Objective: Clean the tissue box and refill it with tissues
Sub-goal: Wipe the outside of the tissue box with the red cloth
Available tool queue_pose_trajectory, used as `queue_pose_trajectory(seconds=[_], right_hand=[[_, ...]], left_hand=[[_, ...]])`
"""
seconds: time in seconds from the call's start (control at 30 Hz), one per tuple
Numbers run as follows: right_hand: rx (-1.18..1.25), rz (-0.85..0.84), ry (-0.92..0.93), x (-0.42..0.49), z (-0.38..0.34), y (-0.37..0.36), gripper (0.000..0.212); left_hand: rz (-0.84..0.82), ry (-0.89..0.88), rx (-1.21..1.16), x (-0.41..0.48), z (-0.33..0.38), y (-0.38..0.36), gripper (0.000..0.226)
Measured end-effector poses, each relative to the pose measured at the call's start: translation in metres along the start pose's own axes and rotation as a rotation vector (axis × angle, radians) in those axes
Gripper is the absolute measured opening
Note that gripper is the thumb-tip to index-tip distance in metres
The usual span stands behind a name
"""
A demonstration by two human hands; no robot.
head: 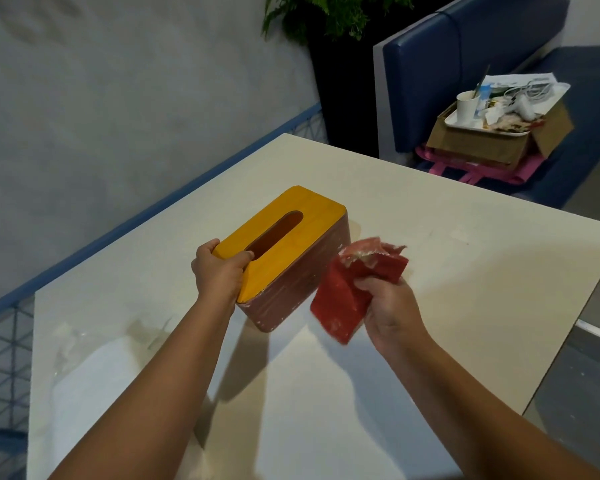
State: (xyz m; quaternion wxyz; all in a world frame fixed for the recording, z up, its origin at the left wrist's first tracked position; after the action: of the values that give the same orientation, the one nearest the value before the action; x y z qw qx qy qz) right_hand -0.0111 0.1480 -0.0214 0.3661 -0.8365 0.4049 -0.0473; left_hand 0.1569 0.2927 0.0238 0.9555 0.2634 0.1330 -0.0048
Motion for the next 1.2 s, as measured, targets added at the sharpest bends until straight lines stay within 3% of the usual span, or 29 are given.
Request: queue_pose_trajectory(seconds=[0.2, 0.27, 0.37, 0.6, 0.83, 0.97, 1.1, 1.2], right_hand=[[-0.314, -0.18, 0.568, 0.016, -0.001, -0.024, 0.024], [-0.56, -0.173, 0.729, 0.017, 0.01, -0.029, 0.043], [-0.65, -0.165, 0.777, 0.013, 0.026, -0.032, 0.055], [-0.676, -0.282, 0.682, -0.015, 0.059, -0.037, 0.029], [-0.708, -0.405, 0.552, -0.045, 0.074, -0.043, 0.017], [-0.566, -0.449, 0.273, -0.052, 0.073, -0.049, 0.029], [-0.228, -0.346, -0.24, -0.056, 0.058, -0.042, 0.03], [0.046, -0.087, -0.263, -0.048, 0.034, -0.022, 0.032]], left_hand=[[-0.004, -0.001, 0.004, 0.002, 0.0, -0.001, 0.069], [0.005, 0.002, 0.002, 0.002, 0.0, -0.001, 0.069], [0.019, 0.003, -0.001, 0.003, -0.001, -0.001, 0.069], [0.018, -0.01, 0.002, 0.004, -0.002, 0.0, 0.068], [0.036, -0.015, 0.004, 0.0, 0.001, 0.0, 0.068], [0.036, -0.019, 0.011, -0.002, 0.002, 0.0, 0.069], [0.022, -0.027, 0.006, -0.003, 0.002, 0.001, 0.071], [0.024, -0.022, 0.01, -0.003, 0.001, 0.002, 0.073]])
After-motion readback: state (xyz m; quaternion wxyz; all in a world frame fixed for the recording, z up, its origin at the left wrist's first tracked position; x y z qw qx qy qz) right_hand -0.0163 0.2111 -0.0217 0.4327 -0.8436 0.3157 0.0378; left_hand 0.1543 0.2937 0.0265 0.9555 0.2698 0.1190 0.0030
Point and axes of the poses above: each hand's wrist, its own x-axis towards the middle knuckle, its own y-axis out of the back of the hand, z = x × y, the point moved 2 cm from there along x, towards the middle knuckle, and after that the axes turned 11 degrees about y, right-handed, at the moved point
